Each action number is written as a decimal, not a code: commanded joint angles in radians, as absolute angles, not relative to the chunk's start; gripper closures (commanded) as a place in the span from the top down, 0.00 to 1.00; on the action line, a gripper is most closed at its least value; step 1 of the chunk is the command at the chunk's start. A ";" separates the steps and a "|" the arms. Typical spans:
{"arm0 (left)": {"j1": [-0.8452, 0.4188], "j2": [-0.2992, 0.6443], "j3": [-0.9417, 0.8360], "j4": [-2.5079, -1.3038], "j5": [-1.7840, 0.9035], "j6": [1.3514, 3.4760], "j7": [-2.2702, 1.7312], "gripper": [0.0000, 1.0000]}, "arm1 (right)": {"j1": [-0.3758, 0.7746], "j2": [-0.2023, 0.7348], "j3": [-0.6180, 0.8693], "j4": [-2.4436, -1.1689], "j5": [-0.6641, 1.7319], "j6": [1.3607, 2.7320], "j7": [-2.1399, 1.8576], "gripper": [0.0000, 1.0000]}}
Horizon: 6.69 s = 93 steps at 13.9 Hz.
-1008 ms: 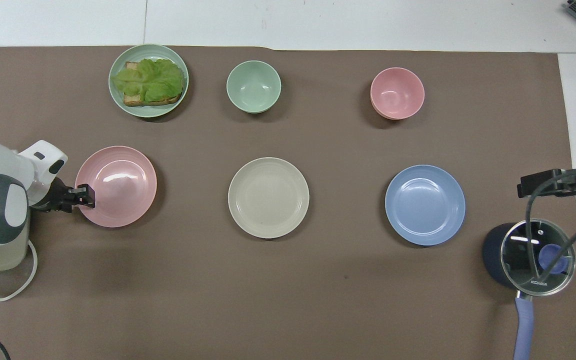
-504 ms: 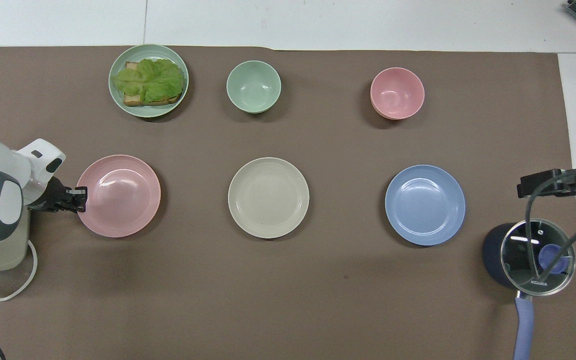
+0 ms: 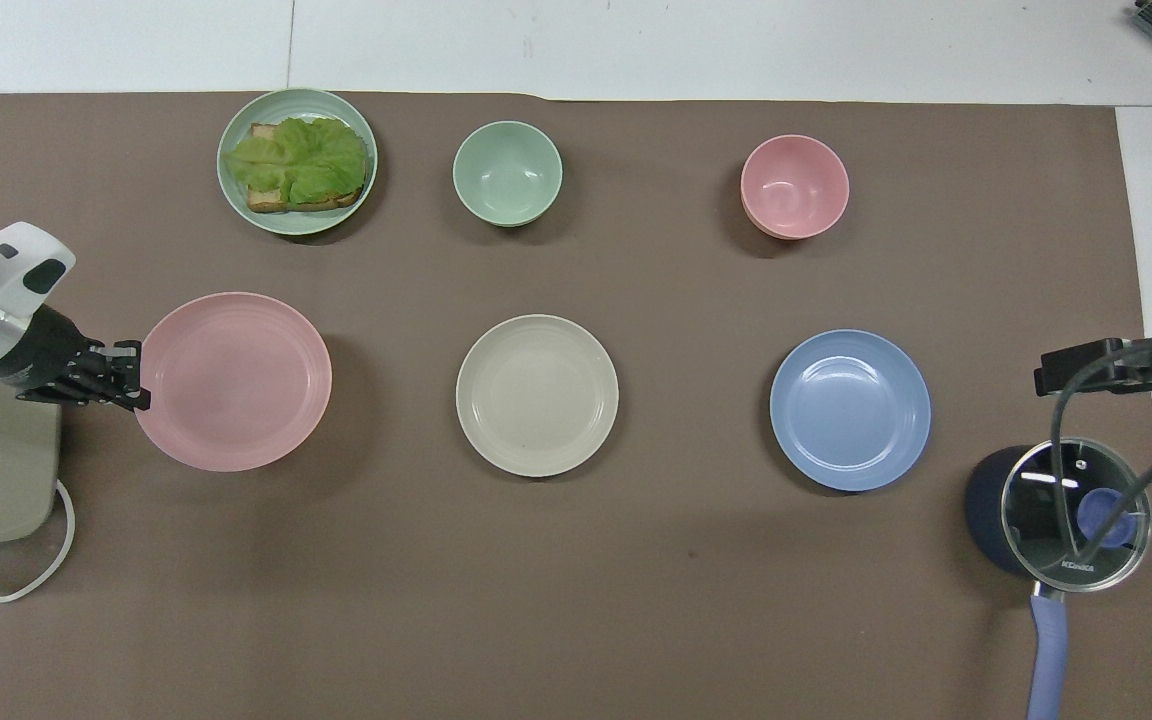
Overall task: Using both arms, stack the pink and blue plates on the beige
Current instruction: 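Lift the pink plate with the left gripper onto the beige plate, then release the pink plate with the left gripper while the right gripper reaches the blue plate, then grasp the blue plate rim with the right gripper, then lift the blue plate with the right gripper onto the pink plate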
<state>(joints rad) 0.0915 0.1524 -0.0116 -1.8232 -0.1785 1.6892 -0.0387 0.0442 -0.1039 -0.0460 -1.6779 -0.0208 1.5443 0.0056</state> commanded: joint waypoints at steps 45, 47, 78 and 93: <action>-0.278 0.169 -0.009 -1.867 -0.238 2.016 -0.425 1.00 | 0.021 -0.133 -0.043 -1.742 0.000 1.609 -0.014 1.00; -0.220 0.161 -0.002 -1.836 -0.149 1.968 -0.367 1.00 | 0.023 -0.127 -0.043 -1.837 0.000 1.707 -0.021 1.00; -0.054 -0.014 0.006 -1.612 0.035 1.509 -0.044 1.00 | -0.069 0.209 -0.041 -2.096 0.141 2.247 -0.311 0.00; -0.055 -0.014 0.006 -1.612 0.035 1.509 -0.043 1.00 | 0.079 0.075 0.115 -1.956 0.141 2.118 0.055 0.00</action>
<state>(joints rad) -0.0605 0.0073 0.0093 -1.5898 0.0275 1.5062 -0.0485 0.0323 0.0484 0.1133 -1.9982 0.1204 2.1205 -0.0253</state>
